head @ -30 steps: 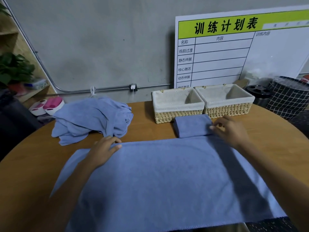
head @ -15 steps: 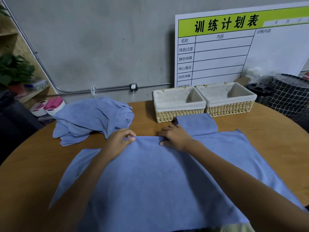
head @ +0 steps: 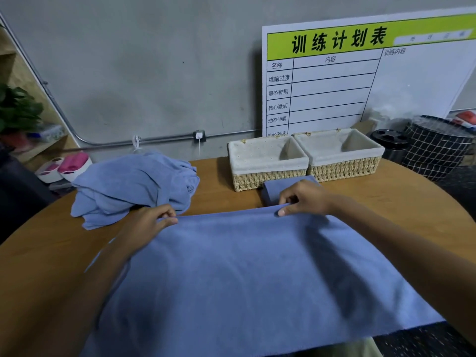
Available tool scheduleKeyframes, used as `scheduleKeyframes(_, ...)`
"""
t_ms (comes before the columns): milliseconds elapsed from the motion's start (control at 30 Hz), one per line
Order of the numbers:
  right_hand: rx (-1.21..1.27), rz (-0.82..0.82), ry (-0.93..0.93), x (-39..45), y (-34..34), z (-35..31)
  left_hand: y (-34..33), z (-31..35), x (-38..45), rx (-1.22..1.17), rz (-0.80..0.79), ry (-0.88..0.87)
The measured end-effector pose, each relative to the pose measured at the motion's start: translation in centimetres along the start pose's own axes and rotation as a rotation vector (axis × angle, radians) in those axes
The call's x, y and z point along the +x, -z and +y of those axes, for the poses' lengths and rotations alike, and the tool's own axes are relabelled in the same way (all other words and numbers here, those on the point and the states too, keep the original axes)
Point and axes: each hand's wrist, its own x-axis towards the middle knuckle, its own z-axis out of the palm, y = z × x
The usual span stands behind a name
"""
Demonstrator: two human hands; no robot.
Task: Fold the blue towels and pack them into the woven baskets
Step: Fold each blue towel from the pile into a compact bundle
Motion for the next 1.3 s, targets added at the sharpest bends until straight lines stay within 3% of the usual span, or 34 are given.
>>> scheduleKeyframes(233,0.061,0.153,-0.094,-1.2,2.7,4.2,0.6,-2.1,0.4,0.043,0.079,0.074)
scheduleKeyframes(433,-0.044,0.324,-0.122,-1.3,3.5,5.4,1.4,-1.4,1.1,0.104,0.195,0.101)
scheduleKeyframes(667,-0.040,0.366,0.025,-5.5,2.5,4.9,3.4,-1.6,-1.8,0.149,0.192,-0.091)
scheduleKeyframes(867,-0.064,0.555,0.148,-11.5,1.5,2.3,3.4,3.2,-8.6,0.167,0.373,-0.184)
scheduleKeyframes(1033,-0.323,0.593,0.268,-17.9,-3.8,2.1,-0.7,3.0,-15.8,0.302,0.153,-0.438)
scheduleKeyframes(1100,-0.389,0.602,0.260,-18.8,-5.7,2.8,-2.2,1.9,-17.1,0.314,0.095,-0.420)
scheduleKeyframes(1300,-0.399,0.628,0.261,-18.4,-5.7,2.7,-1.0,2.6,-16.7,0.435,0.182,-0.439)
